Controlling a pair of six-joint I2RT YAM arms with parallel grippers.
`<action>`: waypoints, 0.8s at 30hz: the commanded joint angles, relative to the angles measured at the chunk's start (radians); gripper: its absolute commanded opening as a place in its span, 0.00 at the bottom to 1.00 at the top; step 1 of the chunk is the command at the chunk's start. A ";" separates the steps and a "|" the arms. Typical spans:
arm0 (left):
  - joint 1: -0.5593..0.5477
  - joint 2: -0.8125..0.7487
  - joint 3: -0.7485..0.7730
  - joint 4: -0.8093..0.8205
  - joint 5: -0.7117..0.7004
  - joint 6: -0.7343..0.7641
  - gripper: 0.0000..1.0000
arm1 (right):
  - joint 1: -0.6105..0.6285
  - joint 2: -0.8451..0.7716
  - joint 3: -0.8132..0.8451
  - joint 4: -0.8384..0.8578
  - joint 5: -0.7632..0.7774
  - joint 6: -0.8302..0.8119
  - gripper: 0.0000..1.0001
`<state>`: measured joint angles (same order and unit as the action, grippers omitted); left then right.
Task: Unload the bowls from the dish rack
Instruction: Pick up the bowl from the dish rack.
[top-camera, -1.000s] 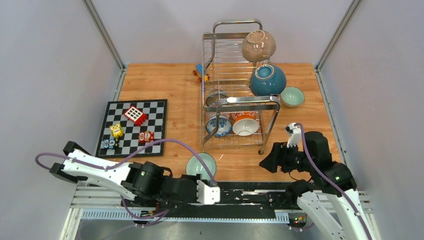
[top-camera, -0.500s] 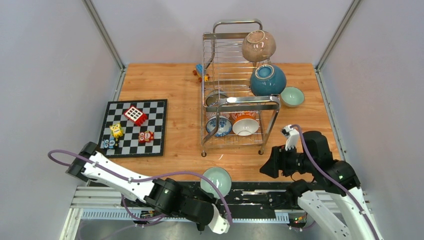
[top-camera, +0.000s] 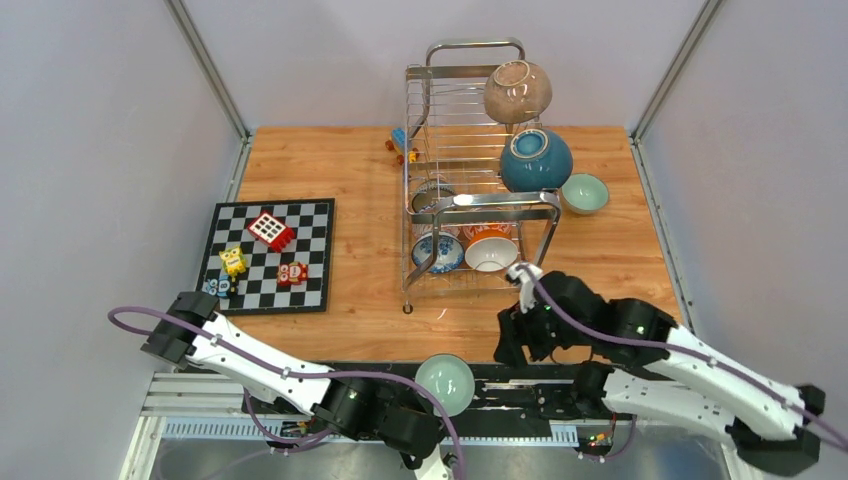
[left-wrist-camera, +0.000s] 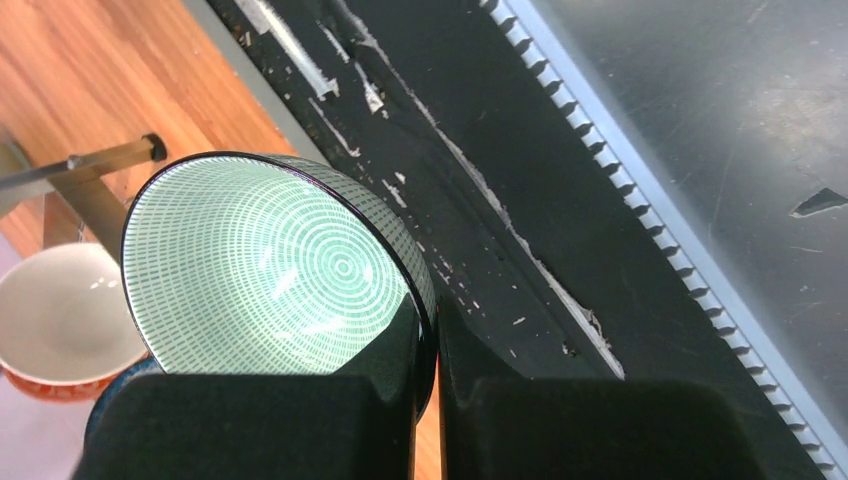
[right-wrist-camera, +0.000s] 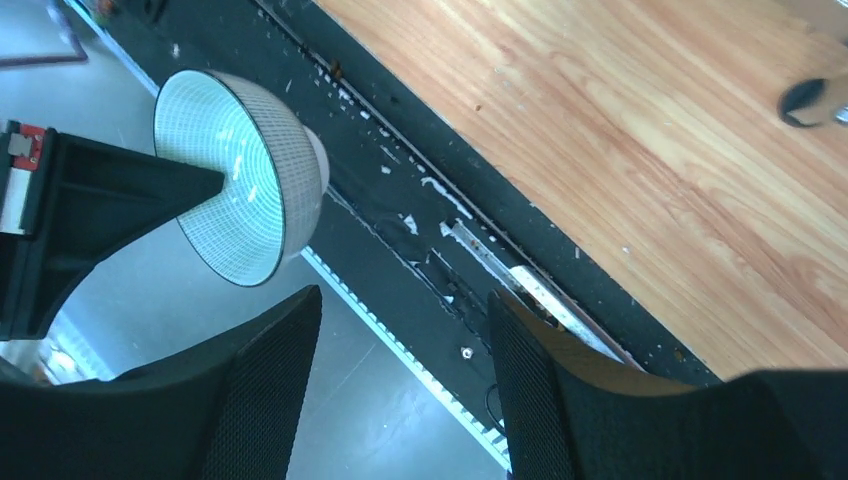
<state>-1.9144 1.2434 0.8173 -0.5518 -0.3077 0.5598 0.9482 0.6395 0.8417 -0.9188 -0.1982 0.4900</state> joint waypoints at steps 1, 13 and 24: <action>-0.007 -0.006 -0.015 0.069 0.051 0.068 0.00 | 0.262 0.124 -0.004 0.106 0.345 0.158 0.65; -0.007 0.022 -0.012 0.075 0.135 0.077 0.00 | 0.522 0.408 0.115 0.135 0.558 0.250 0.58; -0.007 0.027 -0.005 0.068 0.147 0.043 0.00 | 0.577 0.461 0.114 0.138 0.512 0.255 0.50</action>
<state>-1.9144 1.2716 0.7906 -0.5236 -0.1604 0.6128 1.4994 1.1030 0.9436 -0.7696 0.3183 0.7296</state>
